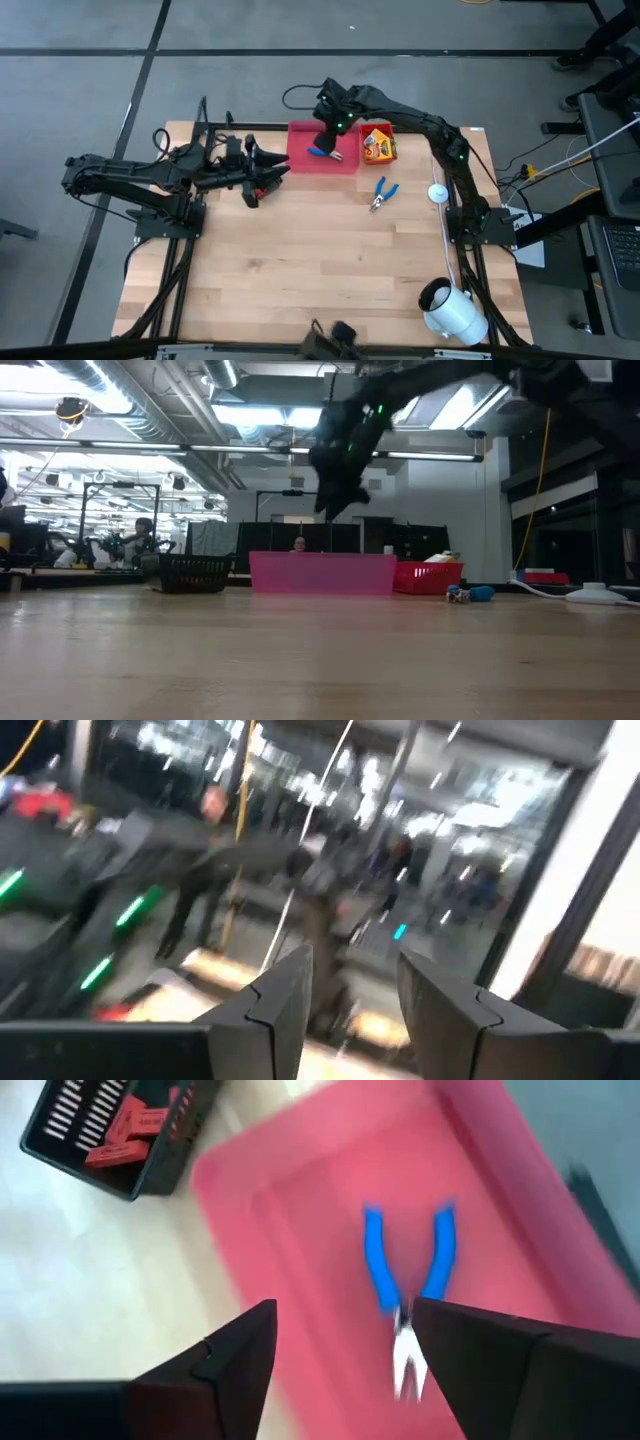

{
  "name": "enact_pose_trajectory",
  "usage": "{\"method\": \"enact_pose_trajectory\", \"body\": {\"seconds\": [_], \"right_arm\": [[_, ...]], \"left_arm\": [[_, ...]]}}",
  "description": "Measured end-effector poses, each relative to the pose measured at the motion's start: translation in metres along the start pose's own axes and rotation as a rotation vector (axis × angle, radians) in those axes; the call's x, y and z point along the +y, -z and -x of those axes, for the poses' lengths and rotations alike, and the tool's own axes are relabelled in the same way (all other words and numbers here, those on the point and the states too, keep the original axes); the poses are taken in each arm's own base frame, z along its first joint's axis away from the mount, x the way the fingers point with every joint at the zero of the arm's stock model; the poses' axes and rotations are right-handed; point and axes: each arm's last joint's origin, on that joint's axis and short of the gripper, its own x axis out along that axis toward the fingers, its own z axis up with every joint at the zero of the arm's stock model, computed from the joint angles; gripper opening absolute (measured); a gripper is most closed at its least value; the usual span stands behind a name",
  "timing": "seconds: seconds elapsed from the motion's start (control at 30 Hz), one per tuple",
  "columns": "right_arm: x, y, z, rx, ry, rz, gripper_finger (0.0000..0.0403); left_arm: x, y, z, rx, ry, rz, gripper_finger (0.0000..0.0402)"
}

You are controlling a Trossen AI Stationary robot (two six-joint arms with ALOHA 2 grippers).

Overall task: Pick & Place School Supplies
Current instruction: Put the blue puncher into the pink bin

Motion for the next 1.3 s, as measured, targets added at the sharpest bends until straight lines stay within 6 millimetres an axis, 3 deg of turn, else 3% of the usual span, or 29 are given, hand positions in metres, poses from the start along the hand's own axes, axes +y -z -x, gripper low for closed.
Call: {"method": "enact_pose_trajectory", "body": {"seconds": [0.2, 0.37, 0.5, 0.63, 0.73, 0.83, 1.07, 1.3], "right_arm": [[0.053, 0.028, 0.043, 0.167, 0.154, -0.262, 0.0199], [0.097, 0.059, 0.045, 0.184, 0.261, -0.364, 0.0181], [0.113, 0.096, 0.036, 0.201, 0.294, -0.525, 0.018], [0.109, 0.135, 0.032, 0.193, 0.335, -0.703, 0.018], [0.093, 0.155, 0.027, 0.145, 0.326, -0.845, 0.018], [0.079, 0.162, 0.019, 0.105, 0.28, -0.905, 0.018], [0.056, 0.188, 0.0, 0.215, 0.365, -0.906, 0.018], [0.043, 0.197, -0.008, 0.201, 0.381, -0.894, 0.018]], "left_arm": [[0.01, 0.012, 0.005, 0.094, -0.207, 0.041, 0.0143], [0.012, 0.006, 0.013, 0.053, -0.278, 0.072, 0.0143], [0.011, -0.003, 0.022, 0.027, -0.256, 0.041, 0.0143], [0.01, -0.009, 0.033, 0.039, -0.194, 0.02, 0.0143], [0.011, -0.012, 0.042, 0.063, -0.171, 0.015, 0.0143], [0.011, -0.014, 0.049, 0.083, -0.144, 0.014, 0.0143], [0.012, -0.019, 0.062, 0.076, -0.125, 0.028, 0.0143], [0.013, -0.022, 0.065, 0.056, -0.144, 0.031, 0.0143]]}}
